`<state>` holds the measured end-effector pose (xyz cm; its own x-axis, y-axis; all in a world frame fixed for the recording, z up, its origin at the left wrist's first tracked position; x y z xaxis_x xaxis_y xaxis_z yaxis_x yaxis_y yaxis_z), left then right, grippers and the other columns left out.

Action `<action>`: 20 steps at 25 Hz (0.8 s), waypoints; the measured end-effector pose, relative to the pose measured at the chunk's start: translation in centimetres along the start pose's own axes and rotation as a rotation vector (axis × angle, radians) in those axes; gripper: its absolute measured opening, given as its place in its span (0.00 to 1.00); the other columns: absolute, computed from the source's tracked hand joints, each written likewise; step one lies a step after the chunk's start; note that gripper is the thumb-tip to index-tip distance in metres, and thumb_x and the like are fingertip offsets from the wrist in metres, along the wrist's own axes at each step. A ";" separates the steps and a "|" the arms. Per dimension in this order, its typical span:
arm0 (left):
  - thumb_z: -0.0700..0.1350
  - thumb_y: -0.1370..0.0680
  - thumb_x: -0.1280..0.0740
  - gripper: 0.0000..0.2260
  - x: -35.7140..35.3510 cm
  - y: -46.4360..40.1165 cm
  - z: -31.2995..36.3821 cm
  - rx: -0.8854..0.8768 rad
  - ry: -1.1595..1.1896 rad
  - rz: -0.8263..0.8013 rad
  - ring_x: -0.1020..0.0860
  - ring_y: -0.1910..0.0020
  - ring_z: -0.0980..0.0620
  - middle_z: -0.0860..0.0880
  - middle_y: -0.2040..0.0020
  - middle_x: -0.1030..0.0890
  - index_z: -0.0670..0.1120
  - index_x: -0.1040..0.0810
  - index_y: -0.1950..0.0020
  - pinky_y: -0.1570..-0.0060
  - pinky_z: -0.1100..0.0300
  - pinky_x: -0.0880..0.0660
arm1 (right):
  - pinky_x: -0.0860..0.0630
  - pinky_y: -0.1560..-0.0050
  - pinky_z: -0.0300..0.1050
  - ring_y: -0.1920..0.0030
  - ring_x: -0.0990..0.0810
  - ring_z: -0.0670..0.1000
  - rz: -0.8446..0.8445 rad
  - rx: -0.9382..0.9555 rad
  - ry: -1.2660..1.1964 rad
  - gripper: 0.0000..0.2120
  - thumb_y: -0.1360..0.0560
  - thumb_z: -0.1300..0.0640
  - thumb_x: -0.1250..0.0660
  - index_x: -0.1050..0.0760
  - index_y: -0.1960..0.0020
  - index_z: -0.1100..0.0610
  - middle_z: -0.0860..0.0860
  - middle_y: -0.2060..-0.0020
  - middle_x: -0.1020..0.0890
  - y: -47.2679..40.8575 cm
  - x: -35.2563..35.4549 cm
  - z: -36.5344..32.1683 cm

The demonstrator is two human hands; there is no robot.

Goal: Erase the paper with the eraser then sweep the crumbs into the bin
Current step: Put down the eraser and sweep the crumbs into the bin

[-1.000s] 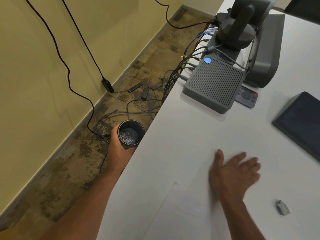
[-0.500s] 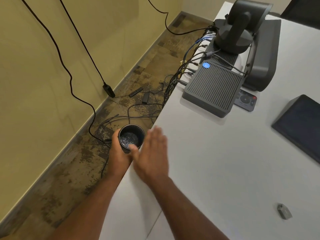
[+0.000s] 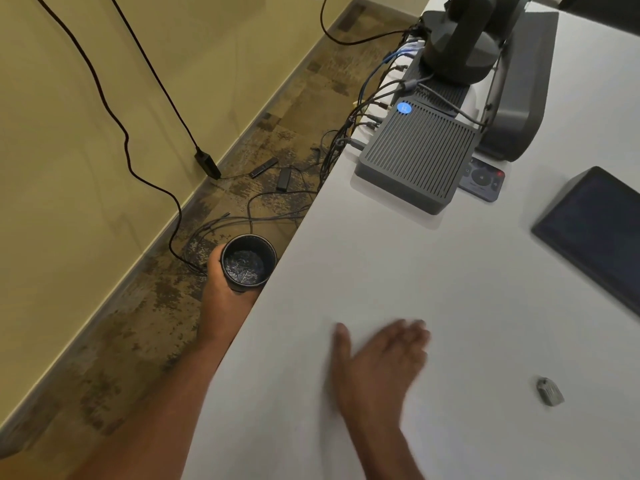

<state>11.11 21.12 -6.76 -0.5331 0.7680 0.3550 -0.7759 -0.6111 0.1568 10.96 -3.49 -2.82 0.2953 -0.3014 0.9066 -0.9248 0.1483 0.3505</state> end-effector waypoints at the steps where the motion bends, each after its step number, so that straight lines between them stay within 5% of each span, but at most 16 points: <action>1: 0.56 0.39 0.17 0.47 0.0 0.0 0.0 0.009 -0.007 0.003 0.25 0.34 0.51 0.52 0.33 0.25 0.59 0.38 0.26 0.37 0.48 0.24 | 0.51 0.29 0.62 0.26 0.48 0.70 -0.036 0.061 -0.002 0.46 0.24 0.34 0.51 0.45 0.28 0.75 0.74 0.28 0.44 0.3 -0.8 -1.9; 3: 0.59 0.41 0.18 0.48 0.2 0.0 0.0 0.015 -0.015 0.014 0.25 0.35 0.51 0.51 0.34 0.24 0.58 0.38 0.26 0.37 0.50 0.25 | 0.52 0.29 0.62 0.25 0.50 0.69 -0.070 0.283 -0.031 0.43 0.22 0.36 0.52 0.46 0.27 0.74 0.72 0.27 0.47 1.3 -2.0 -6.7; 6: 0.63 0.40 0.24 0.48 0.3 -0.3 -0.2 -0.013 -0.060 0.013 0.26 0.33 0.49 0.48 0.32 0.25 0.52 0.39 0.24 0.35 0.46 0.26 | 0.63 0.25 0.52 0.24 0.68 0.53 -0.220 0.634 -0.169 0.36 0.19 0.38 0.56 0.61 0.22 0.61 0.57 0.23 0.62 2.0 -1.5 -11.0; 9: 0.59 0.39 0.19 0.47 0.2 -0.3 -0.5 0.010 -0.055 0.011 0.26 0.33 0.50 0.49 0.32 0.25 0.54 0.39 0.25 0.35 0.47 0.26 | 0.65 0.25 0.47 0.24 0.66 0.50 -0.096 0.521 -0.242 0.36 0.20 0.38 0.57 0.60 0.22 0.59 0.55 0.22 0.60 0.9 -0.1 -8.6; 11: 0.54 0.39 0.16 0.49 -0.1 -0.2 -0.3 0.026 -0.050 0.002 0.26 0.33 0.51 0.51 0.32 0.25 0.57 0.40 0.25 0.36 0.49 0.26 | 0.66 0.25 0.52 0.24 0.66 0.57 0.019 0.244 -0.125 0.40 0.21 0.35 0.57 0.60 0.23 0.64 0.61 0.23 0.61 0.3 -0.3 -5.6; 13: 0.52 0.38 0.16 0.48 -0.2 -0.3 -0.4 0.038 -0.041 0.012 0.27 0.34 0.52 0.53 0.33 0.26 0.57 0.40 0.25 0.35 0.51 0.27 | 0.63 0.26 0.57 0.24 0.63 0.63 0.039 0.160 -0.047 0.43 0.22 0.35 0.53 0.57 0.24 0.69 0.67 0.24 0.58 1.3 -1.3 -5.9; 17: 0.63 0.31 0.25 0.38 0.6 0.3 -1.7 0.046 -0.005 -0.034 0.29 0.29 0.51 0.55 0.30 0.27 0.64 0.39 0.26 0.32 0.52 0.30 | 0.64 0.26 0.59 0.24 0.65 0.60 -0.150 0.546 -0.136 0.38 0.20 0.39 0.54 0.57 0.23 0.66 0.64 0.24 0.59 2.8 -3.4 -14.4; 19: 0.54 0.19 0.35 0.21 0.4 0.7 -1.7 0.031 -0.057 -0.085 0.29 0.29 0.50 0.64 0.35 0.25 0.74 0.37 0.32 0.34 0.54 0.29 | 0.61 0.24 0.54 0.23 0.63 0.53 -0.240 0.699 -0.320 0.33 0.18 0.42 0.53 0.55 0.22 0.61 0.58 0.22 0.56 2.4 -2.0 -16.5; 20: 0.49 0.19 0.34 0.23 0.2 0.7 -1.0 0.000 -0.073 -0.067 0.27 0.32 0.50 0.63 0.36 0.25 0.72 0.37 0.32 0.36 0.55 0.28 | 0.61 0.24 0.52 0.23 0.62 0.51 -0.219 0.684 -0.350 0.32 0.18 0.43 0.53 0.55 0.21 0.60 0.56 0.22 0.56 1.9 -1.2 -16.0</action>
<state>10.12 21.10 -7.53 -0.4540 0.7909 0.4103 -0.8087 -0.5590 0.1828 12.66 12.25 0.50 0.4993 -0.5523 0.6676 -0.8304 -0.5248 0.1869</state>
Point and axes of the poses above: each hand's wrist, its own y-axis away from the middle knuckle, its own x-axis out of the back of the hand, z = x × y, the point moved 4 cm from there along -y, towards the middle knuckle
